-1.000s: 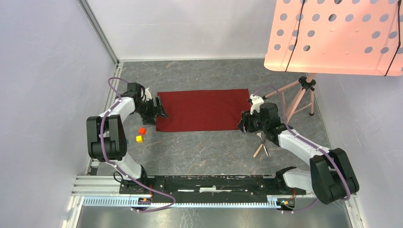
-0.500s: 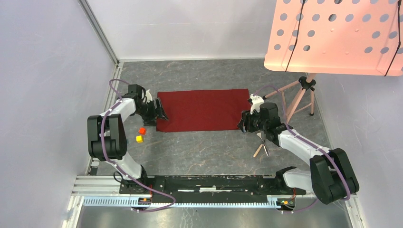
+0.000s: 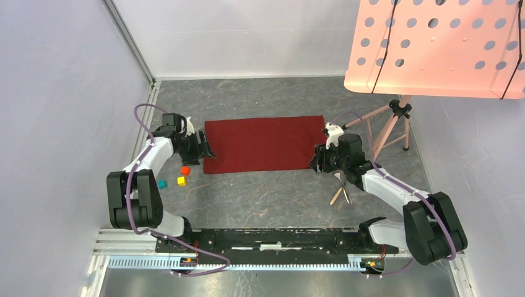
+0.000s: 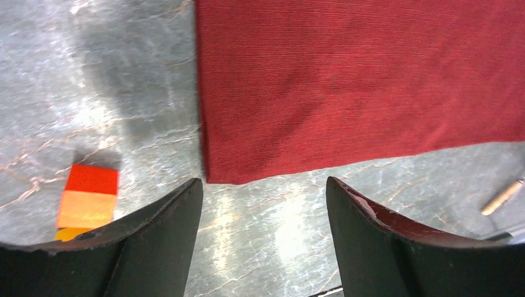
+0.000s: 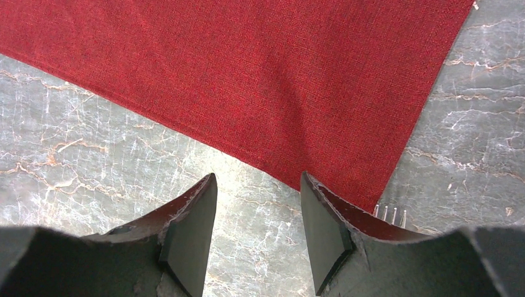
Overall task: Fold the napkin into a case and place the utensils inside
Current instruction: Smooth out the rectangle-folded napkin at the center of the board, then pick up the rectangle-folded napkin from the center of the board, then fold the rectangle-folded napkin at the center of the board.
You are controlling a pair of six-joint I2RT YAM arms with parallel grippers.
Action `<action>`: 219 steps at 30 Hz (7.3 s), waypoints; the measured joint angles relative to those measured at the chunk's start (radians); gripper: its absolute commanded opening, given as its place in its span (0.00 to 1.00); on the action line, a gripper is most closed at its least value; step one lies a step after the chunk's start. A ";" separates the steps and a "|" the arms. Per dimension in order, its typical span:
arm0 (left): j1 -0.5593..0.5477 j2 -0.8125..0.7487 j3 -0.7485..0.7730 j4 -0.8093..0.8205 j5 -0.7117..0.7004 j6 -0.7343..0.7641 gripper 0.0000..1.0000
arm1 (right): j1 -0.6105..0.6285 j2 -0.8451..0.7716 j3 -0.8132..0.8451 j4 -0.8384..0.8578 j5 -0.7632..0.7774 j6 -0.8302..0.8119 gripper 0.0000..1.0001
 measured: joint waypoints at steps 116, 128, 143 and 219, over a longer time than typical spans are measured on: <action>-0.401 0.201 0.092 0.461 0.186 -0.407 0.83 | -0.021 0.373 0.247 0.030 -0.040 0.118 0.62; -0.389 0.227 -0.081 0.570 0.105 -0.438 0.84 | -0.011 0.390 0.183 0.126 -0.103 0.109 0.58; -0.344 -0.039 -0.258 0.428 -0.072 -0.425 0.86 | 0.102 0.272 0.225 -0.173 0.087 0.000 0.75; -0.381 -0.340 -0.317 0.422 0.061 -0.396 0.89 | 0.109 0.626 0.697 -0.497 0.777 -0.273 0.00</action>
